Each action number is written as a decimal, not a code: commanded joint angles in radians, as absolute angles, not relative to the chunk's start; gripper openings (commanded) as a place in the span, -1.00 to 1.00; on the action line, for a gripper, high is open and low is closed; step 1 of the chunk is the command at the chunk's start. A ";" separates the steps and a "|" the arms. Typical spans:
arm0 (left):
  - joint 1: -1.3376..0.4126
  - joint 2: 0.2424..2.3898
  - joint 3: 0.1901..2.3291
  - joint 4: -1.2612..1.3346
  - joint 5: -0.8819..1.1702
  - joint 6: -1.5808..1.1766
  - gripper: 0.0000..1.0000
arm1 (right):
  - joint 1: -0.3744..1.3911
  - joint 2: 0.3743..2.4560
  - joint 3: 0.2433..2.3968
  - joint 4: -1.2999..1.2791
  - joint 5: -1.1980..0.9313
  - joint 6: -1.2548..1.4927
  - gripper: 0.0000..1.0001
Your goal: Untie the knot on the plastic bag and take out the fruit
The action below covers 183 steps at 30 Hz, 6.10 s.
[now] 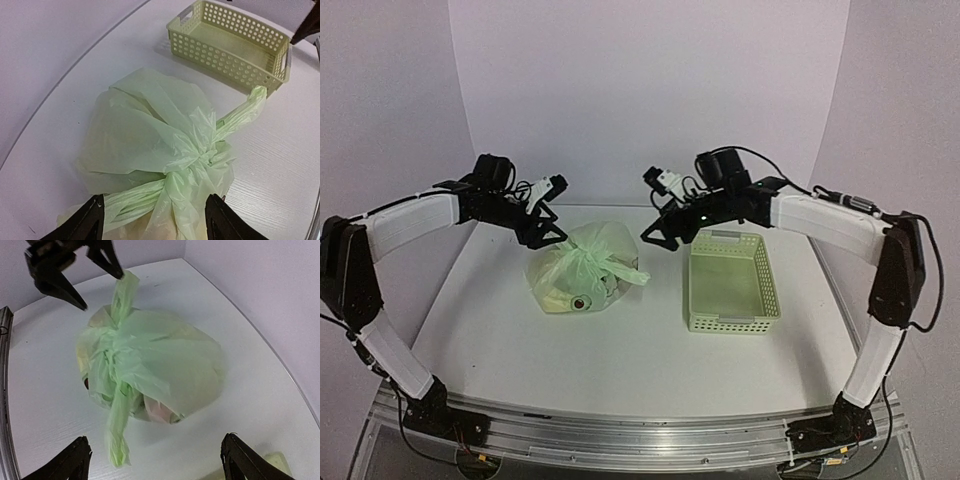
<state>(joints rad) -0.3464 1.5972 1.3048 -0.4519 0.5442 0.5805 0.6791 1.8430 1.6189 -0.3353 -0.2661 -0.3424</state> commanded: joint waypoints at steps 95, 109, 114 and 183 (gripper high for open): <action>-0.463 1.748 1.509 -0.661 0.514 0.672 0.54 | 1.038 1.980 1.665 -0.197 0.081 -0.440 0.95; -0.453 1.648 1.443 -0.512 0.343 0.650 -1.00 | 0.987 1.881 1.625 -0.180 0.241 -0.208 -1.00; -0.341 1.645 1.572 -0.259 0.299 0.506 -1.00 | 0.822 1.940 1.810 -0.177 0.219 0.039 -1.00; -0.719 1.627 1.380 -0.891 0.257 0.708 0.57 | 0.947 1.665 1.100 0.214 -0.008 0.024 -0.73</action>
